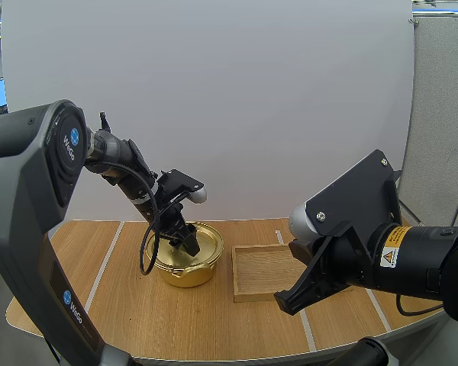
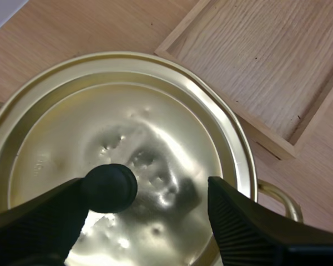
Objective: Open the pot, put the pineapple inside, and close it
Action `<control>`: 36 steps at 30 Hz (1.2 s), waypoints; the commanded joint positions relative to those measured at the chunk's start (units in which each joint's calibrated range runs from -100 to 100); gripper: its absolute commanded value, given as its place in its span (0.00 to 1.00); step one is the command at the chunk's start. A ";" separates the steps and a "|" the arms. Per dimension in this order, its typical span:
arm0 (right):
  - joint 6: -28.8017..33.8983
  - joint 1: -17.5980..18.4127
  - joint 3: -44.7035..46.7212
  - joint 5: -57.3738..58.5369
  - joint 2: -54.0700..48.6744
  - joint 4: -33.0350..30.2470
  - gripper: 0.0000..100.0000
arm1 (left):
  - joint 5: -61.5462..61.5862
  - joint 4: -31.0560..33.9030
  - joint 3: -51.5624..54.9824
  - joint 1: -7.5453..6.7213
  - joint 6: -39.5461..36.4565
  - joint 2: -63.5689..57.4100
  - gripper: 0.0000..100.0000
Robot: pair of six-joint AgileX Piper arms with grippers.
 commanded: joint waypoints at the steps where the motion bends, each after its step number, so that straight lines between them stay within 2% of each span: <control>1: -0.09 -0.22 -0.18 -0.42 -0.52 -0.44 0.00 | 2.34 -0.58 -0.11 -0.03 -1.31 -0.17 1.00; 8: -0.09 -0.22 -0.18 -0.42 -0.52 -0.44 0.00 | 3.86 -0.58 -2.35 -0.03 -2.23 -5.65 1.00; 21: -0.09 -0.22 -0.18 -0.42 -0.52 -0.44 0.00 | 5.41 1.13 -5.84 -0.03 -5.24 -29.12 1.00; 30: -0.09 -0.22 -0.18 -0.45 -0.52 0.00 0.00 | 18.76 1.23 -5.84 -0.03 -7.90 -46.50 1.00; 36: -0.09 -0.22 -0.18 -0.45 -0.52 0.00 0.00 | 21.37 4.30 -5.84 -0.03 -11.08 -57.19 1.00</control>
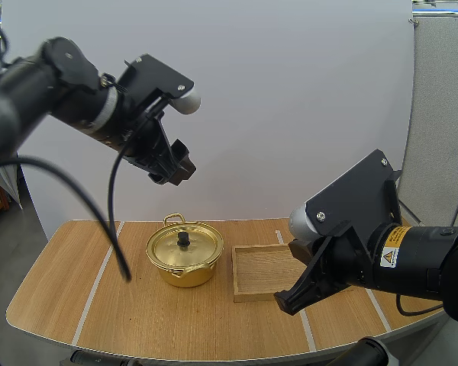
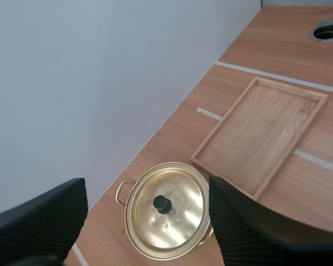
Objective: Open the pot, put the pineapple inside, and close it
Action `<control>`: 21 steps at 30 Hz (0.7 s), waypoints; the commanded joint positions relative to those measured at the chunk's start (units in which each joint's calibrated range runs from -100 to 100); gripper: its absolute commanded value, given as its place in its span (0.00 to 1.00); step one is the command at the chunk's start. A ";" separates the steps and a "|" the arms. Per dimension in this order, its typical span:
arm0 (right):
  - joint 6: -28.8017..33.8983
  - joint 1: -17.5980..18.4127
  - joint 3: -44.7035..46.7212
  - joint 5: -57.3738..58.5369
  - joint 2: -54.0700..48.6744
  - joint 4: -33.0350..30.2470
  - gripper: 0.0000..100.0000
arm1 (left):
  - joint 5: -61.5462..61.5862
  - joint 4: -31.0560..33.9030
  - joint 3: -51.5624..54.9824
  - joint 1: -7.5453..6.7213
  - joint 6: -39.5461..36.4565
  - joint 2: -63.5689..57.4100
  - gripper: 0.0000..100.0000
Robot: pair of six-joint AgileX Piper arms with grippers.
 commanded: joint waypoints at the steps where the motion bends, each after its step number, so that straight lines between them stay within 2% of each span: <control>1: -0.09 -0.22 -0.18 -0.45 -0.52 0.00 0.00 | 6.43 3.39 -0.46 -0.03 -4.43 -14.43 1.00; 10: -0.09 -0.22 -0.18 -0.45 -0.52 0.10 0.00 | 6.43 5.06 2.62 -0.03 -10.16 -26.33 1.00; 11: -0.09 -0.22 -0.18 -0.45 -0.52 0.21 0.00 | 6.43 5.06 3.49 -0.03 -10.50 -27.48 0.90; 13: -0.09 -0.22 -0.18 -0.45 -0.52 0.49 0.00 | 6.43 5.06 5.46 -0.03 -11.04 -29.84 0.56; 14: -0.09 -0.22 -0.18 -0.45 -0.52 0.93 0.00 | 6.43 5.06 6.94 -0.03 -11.04 -31.15 0.35; 16: -0.09 -0.22 -0.18 -0.45 -0.52 1.38 0.00 | 6.43 5.06 9.12 -0.03 -11.04 -33.58 0.03; 17: -0.09 -0.22 -0.18 -0.45 -0.52 1.38 0.00 | 6.43 5.06 10.54 -0.03 -10.94 -35.29 0.00; 21: -0.18 -1.47 -0.18 -0.45 -0.63 0.72 0.00 | 6.43 5.06 16.95 -0.03 -11.73 -41.29 0.00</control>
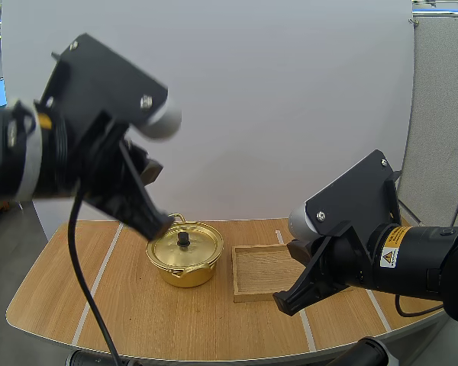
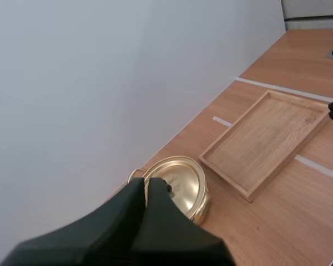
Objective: Open the pot, put the pineapple inside, and close it
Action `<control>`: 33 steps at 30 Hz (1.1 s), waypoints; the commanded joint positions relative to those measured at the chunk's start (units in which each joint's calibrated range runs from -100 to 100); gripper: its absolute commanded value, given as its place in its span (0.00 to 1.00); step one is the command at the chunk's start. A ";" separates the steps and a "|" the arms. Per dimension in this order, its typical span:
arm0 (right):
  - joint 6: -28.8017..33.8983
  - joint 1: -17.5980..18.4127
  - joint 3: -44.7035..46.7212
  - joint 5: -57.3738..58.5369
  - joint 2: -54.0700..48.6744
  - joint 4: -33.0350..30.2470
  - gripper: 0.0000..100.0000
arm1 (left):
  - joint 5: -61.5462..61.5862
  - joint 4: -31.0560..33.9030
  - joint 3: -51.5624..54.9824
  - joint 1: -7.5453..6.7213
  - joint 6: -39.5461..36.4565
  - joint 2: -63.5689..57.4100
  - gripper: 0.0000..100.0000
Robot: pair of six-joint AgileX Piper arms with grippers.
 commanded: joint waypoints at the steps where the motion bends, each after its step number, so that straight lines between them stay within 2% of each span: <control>1: -0.18 -1.85 -0.18 -0.65 -0.94 -0.39 0.00 | 0.06 -0.22 9.05 -0.03 -1.96 -8.77 0.00; 4: -0.09 -3.21 -0.18 -3.21 -2.58 -0.39 0.00 | 0.06 -0.22 12.83 -0.03 -2.51 -13.69 0.00; 7: 0.03 -4.65 -0.18 -6.18 -4.25 -0.39 0.00 | -8.19 -0.22 15.69 -0.03 -3.19 -18.12 0.00; 15: 8.77 -8.84 -0.18 -15.71 -5.01 -1.44 0.00 | -28.05 -0.22 19.94 -0.03 -15.25 -23.28 0.00; 20: 14.52 -10.62 0.65 -25.76 -5.22 -3.22 0.00 | -34.50 -0.50 22.36 0.88 -19.78 -23.95 0.00; 23: 14.51 -10.80 3.13 -31.36 -5.22 -4.17 0.00 | -39.17 -0.66 24.88 0.95 -23.13 -23.95 0.00; 27: 14.51 -10.89 8.65 -42.25 -5.22 -5.12 0.00 | -52.58 -0.20 30.21 0.95 -24.01 -23.95 0.00; 33: 14.17 -10.89 18.90 -62.99 -5.22 -5.12 0.00 | -56.86 -0.20 37.68 0.95 -23.87 -23.95 0.00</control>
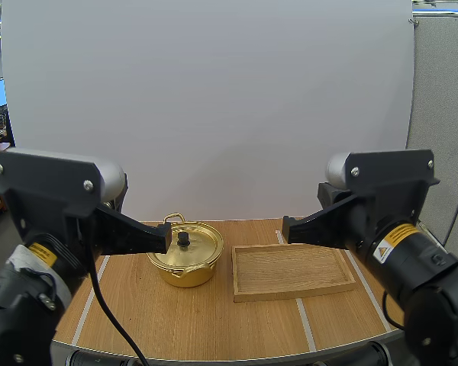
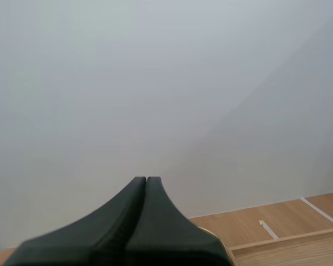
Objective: Open the pot, put the pineapple inside, and close it
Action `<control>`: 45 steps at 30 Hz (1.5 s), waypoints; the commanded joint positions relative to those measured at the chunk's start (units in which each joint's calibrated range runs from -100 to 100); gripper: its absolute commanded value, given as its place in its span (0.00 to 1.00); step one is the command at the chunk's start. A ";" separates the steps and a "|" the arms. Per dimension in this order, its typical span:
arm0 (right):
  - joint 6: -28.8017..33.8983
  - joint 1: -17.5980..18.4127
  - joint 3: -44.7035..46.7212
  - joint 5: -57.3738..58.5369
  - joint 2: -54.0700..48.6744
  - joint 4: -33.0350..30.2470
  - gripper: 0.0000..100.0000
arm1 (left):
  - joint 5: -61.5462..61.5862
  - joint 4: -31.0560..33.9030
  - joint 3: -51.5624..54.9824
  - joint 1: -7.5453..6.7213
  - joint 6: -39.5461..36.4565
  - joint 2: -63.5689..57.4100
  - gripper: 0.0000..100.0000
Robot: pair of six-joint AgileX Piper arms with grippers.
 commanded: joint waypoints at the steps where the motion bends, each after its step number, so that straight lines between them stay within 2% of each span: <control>1: -0.20 -0.20 4.21 -9.47 -0.35 -0.78 0.00 | -2.51 -0.42 3.16 0.11 -0.45 -0.27 0.00; 4: -0.20 -0.20 7.34 -10.35 -0.35 -0.78 0.00 | -9.48 -0.42 6.55 -0.03 1.21 -0.27 0.00; 11: -0.20 -0.20 14.79 -11.55 -0.35 -0.78 0.00 | -43.92 -0.42 21.20 -0.22 1.34 -0.27 0.00; 15: -0.20 -0.20 19.95 -15.73 -0.35 -0.78 0.00 | -50.69 -0.42 28.21 -0.86 1.34 -0.27 0.00; 17: -0.20 -0.20 22.68 -18.84 -0.35 -0.78 0.00 | -49.28 -0.42 28.21 -0.86 1.34 -0.27 0.00; 19: -0.20 -0.20 22.74 -20.96 -0.35 -0.78 0.00 | -41.37 -0.42 28.21 -0.86 1.34 -0.27 0.00; 22: -0.20 -0.20 22.74 -16.62 -0.35 -0.78 0.00 | -34.29 -0.42 28.21 -0.86 1.34 -0.27 0.00; 27: -0.28 -0.20 22.74 -13.45 -0.35 -0.78 0.00 | -29.92 0.29 28.21 -0.50 1.34 -0.27 0.00; 33: -0.28 -0.28 22.74 -2.09 -0.35 -0.78 0.00 | -17.36 0.70 28.21 0.04 -1.23 -0.27 0.00; 35: -0.28 -0.43 22.74 0.84 -0.35 -0.78 0.00 | -15.30 1.12 28.21 0.13 -2.62 -0.27 0.00; 40: -0.28 -0.87 22.74 1.04 -0.35 -0.78 0.00 | -14.90 7.80 28.21 0.13 -8.13 -0.27 0.00; 45: -0.28 -1.24 22.74 1.25 -0.35 -0.78 0.00 | -14.35 9.36 28.21 0.13 -11.01 -0.27 0.00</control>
